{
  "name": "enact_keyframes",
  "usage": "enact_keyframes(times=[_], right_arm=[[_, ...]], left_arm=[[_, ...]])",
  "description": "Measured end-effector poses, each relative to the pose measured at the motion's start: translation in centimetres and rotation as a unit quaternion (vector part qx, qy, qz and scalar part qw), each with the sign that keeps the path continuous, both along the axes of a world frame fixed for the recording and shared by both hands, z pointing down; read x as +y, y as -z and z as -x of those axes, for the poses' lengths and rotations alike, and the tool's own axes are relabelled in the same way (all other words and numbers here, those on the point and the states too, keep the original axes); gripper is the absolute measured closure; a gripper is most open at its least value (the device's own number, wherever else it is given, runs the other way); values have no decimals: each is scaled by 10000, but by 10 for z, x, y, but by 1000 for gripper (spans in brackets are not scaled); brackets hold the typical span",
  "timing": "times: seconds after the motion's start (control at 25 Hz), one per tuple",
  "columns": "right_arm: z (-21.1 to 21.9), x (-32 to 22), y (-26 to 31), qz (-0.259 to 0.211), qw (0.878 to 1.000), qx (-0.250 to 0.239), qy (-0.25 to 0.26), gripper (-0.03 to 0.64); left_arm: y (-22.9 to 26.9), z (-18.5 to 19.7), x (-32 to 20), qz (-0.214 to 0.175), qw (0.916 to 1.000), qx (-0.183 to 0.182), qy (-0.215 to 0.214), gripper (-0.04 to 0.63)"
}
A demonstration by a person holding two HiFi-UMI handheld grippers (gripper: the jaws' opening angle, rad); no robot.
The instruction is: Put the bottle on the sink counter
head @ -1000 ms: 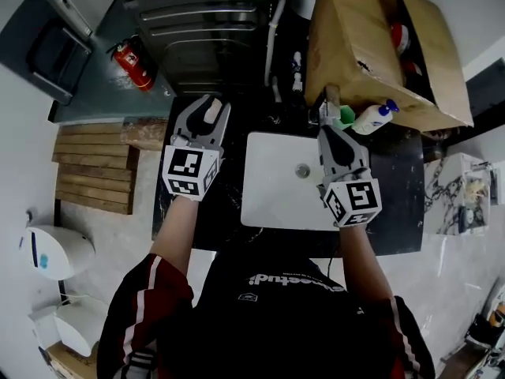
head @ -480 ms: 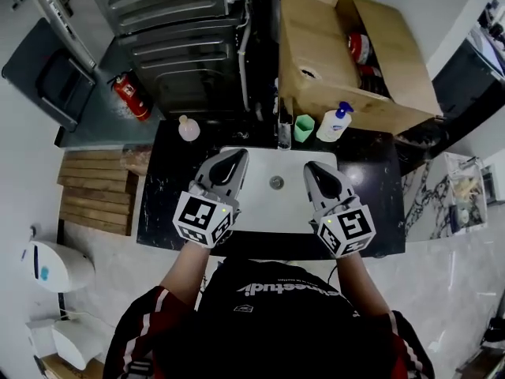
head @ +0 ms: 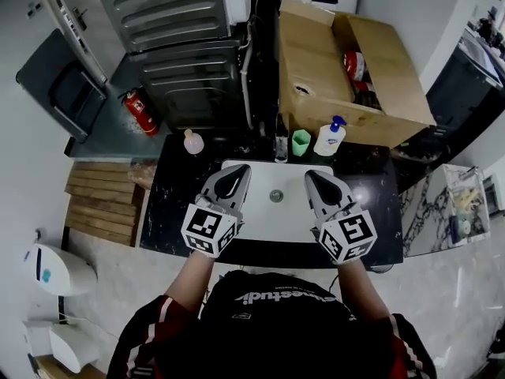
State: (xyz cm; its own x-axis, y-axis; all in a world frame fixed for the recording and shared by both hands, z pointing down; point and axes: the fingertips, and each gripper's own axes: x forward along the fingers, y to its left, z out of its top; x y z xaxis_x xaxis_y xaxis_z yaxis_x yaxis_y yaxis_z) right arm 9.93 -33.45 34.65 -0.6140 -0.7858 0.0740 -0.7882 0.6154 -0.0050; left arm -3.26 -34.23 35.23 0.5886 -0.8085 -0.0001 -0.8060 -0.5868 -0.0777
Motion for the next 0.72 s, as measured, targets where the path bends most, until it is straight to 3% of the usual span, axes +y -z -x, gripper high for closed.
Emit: enact_keyframes(times=[0.72], right_arm=[[-3, 5, 1, 53, 9999, 21, -142, 577]], left_arm=[[4, -5, -1, -42, 9998, -60, -170, 581]])
